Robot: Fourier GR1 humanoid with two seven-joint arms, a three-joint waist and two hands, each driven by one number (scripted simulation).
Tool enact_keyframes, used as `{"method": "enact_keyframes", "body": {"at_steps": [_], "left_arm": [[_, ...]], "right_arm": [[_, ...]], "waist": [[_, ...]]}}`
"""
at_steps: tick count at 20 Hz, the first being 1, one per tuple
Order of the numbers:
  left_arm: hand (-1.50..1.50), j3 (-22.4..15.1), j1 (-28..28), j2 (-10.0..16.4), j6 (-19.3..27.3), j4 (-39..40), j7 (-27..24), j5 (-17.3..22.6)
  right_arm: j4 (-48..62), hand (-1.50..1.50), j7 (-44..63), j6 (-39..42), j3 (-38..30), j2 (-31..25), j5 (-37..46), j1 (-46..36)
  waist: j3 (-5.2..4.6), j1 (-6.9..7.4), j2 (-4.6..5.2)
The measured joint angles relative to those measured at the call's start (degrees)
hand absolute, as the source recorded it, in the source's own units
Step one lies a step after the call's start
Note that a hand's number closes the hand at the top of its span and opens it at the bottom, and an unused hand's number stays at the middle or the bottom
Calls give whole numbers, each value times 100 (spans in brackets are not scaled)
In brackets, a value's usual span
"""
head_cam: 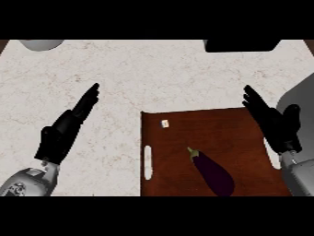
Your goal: Pick the eggplant from the tray and place it in the pot
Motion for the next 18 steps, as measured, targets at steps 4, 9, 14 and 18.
{"method": "enact_keyframes", "body": {"at_steps": [4,9,14,18], "left_arm": [[0,209,-208,-153,144,-33,-176,53],[0,552,-425,-403,380,-123,-408,253],[0,920,-541,-577,557,-66,-601,468],[0,1111,-591,-642,614,58,-720,557]], "right_arm": [[-221,150,-5,1093,342,218,-418,-598],[-617,-150,-512,2455,732,-14,-187,-1700],[-551,-150,-1845,4026,924,-464,128,-2239],[-381,-150,-2887,4827,895,-781,516,-2634]], "waist": [[10,407,8],[-5,942,10],[26,871,112],[35,759,137]]}}
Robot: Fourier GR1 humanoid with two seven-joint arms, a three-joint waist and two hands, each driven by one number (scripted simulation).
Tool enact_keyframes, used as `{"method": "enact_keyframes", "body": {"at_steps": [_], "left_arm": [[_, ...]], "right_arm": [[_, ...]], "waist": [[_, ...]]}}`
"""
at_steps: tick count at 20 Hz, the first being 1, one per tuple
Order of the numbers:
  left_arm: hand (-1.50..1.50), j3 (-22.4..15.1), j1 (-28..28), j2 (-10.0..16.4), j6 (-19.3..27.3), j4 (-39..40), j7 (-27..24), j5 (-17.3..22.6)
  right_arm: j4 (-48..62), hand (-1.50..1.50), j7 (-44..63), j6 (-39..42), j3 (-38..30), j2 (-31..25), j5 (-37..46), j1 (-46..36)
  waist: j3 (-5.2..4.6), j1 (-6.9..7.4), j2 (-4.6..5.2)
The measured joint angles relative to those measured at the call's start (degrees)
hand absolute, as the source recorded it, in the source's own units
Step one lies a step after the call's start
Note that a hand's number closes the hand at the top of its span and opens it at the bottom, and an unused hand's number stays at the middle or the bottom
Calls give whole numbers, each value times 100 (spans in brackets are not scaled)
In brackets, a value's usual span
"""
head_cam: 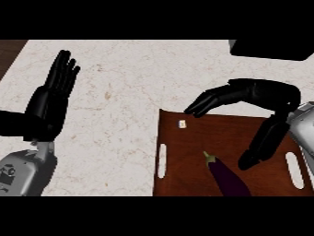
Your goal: Pick the eggplant from the tray and place it in the pot
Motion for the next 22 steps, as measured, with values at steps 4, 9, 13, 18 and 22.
{"method": "enact_keyframes", "body": {"at_steps": [4,9,13,18,22], "left_arm": [[0,164,-31,28,-37,192,-140,45],[0,325,-91,84,-121,324,-163,146],[0,413,-25,103,-162,377,-231,175],[0,550,-45,108,-215,567,-341,196],[0,586,-15,57,-211,607,-411,171]], "right_arm": [[-39,-150,-468,11,185,-360,717,-365],[-248,-150,-887,-238,795,-766,1709,-757],[-319,-150,-1333,-605,1376,-922,2381,-923],[-86,-150,-1789,-1090,2072,-948,3131,-1031],[276,-150,-1922,-1348,2582,-777,3624,-1107]], "waist": [[-3,-103,-8],[-10,-166,-39],[-17,-243,-79],[-25,-361,-115],[-29,-407,-135]]}}
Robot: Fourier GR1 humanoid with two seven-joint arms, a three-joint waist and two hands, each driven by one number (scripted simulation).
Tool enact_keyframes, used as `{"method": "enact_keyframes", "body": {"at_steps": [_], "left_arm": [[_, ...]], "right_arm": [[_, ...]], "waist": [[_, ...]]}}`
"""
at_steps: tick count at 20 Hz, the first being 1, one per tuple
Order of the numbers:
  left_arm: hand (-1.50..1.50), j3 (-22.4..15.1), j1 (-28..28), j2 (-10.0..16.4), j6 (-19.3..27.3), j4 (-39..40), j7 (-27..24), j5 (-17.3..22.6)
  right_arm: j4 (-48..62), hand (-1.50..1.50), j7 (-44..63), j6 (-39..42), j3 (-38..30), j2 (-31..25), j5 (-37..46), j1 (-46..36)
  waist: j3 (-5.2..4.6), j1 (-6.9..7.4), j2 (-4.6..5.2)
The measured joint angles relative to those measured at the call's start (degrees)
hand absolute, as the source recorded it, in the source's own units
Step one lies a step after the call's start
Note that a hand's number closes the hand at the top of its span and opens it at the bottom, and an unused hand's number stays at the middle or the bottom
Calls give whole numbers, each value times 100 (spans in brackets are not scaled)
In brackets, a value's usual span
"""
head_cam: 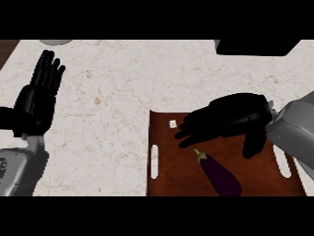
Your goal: Pick the eggplant from the tray and place it in the pot
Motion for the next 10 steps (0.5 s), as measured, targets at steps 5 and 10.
{"method": "enact_keyframes", "body": {"at_steps": [5,10], "left_arm": [[0,54,28,-27,-15,61,-30,-33],[0,162,19,30,-115,51,-1,-1]], "right_arm": [[427,-150,-259,-300,451,136,407,20],[650,-150,-567,-593,717,236,656,127]], "waist": [[-1,-54,-17],[-1,-100,-32]]}}
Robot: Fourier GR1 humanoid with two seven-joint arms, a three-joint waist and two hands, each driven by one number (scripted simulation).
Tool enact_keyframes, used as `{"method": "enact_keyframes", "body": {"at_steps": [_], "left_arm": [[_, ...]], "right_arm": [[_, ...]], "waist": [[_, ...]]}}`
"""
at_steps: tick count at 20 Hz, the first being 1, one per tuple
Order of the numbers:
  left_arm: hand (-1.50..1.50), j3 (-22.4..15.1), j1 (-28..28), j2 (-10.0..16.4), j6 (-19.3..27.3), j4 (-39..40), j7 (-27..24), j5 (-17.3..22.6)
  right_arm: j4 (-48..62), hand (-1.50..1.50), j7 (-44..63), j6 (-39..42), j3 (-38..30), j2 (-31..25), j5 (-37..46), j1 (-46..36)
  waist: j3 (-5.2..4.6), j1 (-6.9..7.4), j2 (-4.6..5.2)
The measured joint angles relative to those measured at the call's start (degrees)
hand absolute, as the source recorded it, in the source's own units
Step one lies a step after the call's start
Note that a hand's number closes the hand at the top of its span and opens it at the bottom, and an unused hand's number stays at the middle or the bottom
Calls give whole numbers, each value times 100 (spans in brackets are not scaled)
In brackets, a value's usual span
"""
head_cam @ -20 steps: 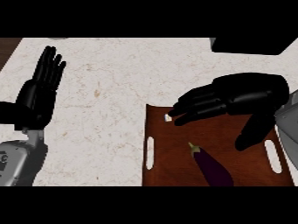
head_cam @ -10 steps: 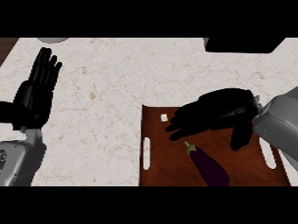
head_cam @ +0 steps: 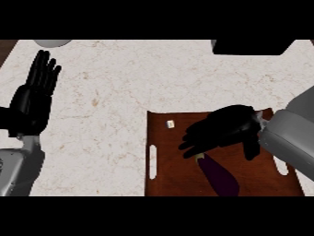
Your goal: Pick the eggplant from the tray and place it in the pot
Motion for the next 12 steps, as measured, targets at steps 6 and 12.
{"method": "enact_keyframes", "body": {"at_steps": [6,12], "left_arm": [[0,-3,4,-57,47,-91,94,-95],[0,69,204,-148,-47,-98,-35,-145]], "right_arm": [[207,-150,-267,-233,51,203,78,85],[361,-150,-200,-397,-34,462,640,371]], "waist": [[0,-27,-12],[-1,-55,-22]]}}
